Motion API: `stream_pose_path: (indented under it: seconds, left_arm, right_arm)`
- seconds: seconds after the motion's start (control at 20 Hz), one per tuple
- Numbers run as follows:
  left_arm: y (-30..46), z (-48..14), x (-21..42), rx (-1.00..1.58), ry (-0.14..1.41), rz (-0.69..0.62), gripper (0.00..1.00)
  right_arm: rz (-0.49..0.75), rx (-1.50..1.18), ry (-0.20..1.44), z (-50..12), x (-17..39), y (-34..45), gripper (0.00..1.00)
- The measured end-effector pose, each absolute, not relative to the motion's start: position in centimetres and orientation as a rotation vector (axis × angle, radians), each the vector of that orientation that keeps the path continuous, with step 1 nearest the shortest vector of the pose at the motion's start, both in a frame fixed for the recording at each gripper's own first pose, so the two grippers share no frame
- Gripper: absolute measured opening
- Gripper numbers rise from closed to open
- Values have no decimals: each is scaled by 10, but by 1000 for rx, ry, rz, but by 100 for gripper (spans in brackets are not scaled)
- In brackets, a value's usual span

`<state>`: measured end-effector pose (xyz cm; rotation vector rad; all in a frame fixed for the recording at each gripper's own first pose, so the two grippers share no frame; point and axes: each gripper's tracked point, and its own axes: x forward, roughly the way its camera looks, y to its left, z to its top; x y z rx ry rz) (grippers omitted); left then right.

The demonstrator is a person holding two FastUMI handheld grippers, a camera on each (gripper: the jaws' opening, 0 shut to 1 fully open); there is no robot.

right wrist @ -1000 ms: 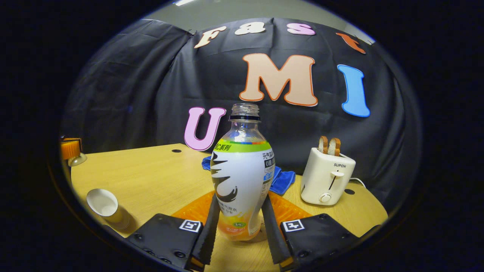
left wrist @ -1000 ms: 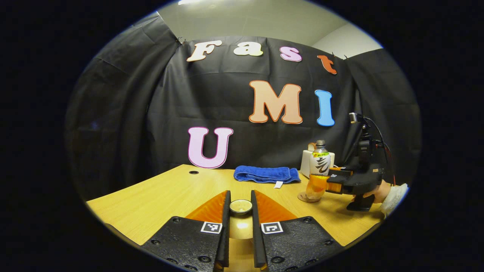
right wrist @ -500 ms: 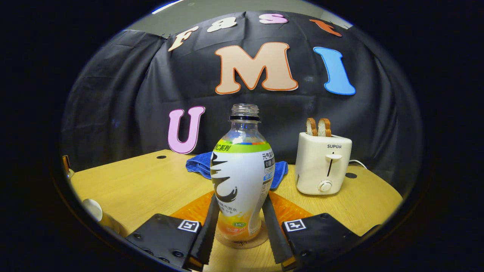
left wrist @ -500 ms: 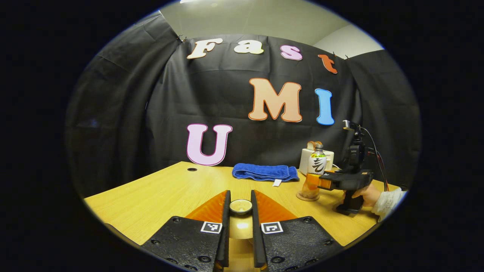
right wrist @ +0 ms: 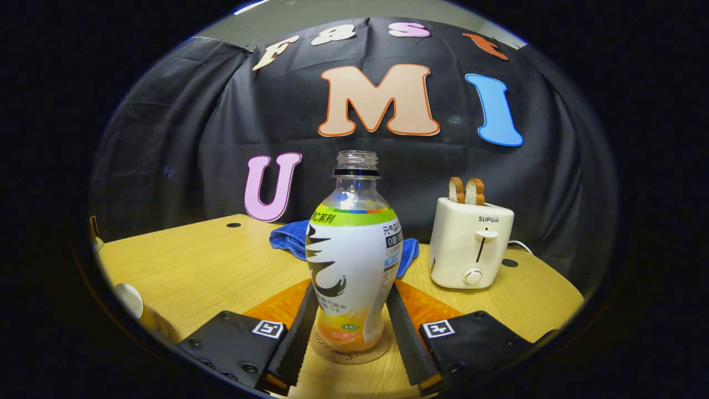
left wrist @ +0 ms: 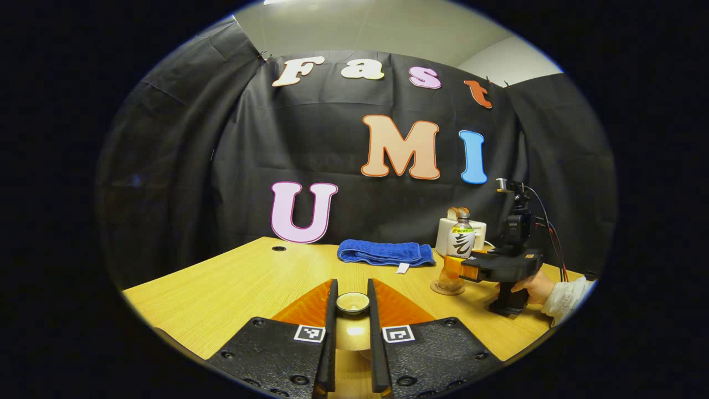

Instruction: Open the teacup lid with one hand, grasp the water bottle and pour water into the teacup with the other hand; after pouring, place the water bottle on the coaster and then close the teacup lid.

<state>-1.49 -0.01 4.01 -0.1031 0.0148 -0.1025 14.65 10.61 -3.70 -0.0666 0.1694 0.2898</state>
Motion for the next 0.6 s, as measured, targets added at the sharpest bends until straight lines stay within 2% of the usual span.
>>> stream_pose_path:
  seconds: [0.1, 0.2, 0.35, 0.55, 0.6]
  left_arm:
    - [-1, 40, -15, -102, 15, -104, 23]
    - [-2, 41, -15, -100, 13, -106, 23]
    - [-7, 41, -14, -92, 11, -113, 22]
    - [-15, 42, -12, -80, 13, -130, 23]
    - [-17, 43, -11, -79, 12, -135, 23]
  right_arm:
    - [301, -57, 170, -33, 143, 107, 77]
    - [295, -78, 161, -32, 143, 106, 90]
    - [295, -95, 153, -30, 139, 104, 100]
    - [296, -90, 144, -24, 129, 101, 100]
    - [296, -88, 141, -22, 126, 98, 96]
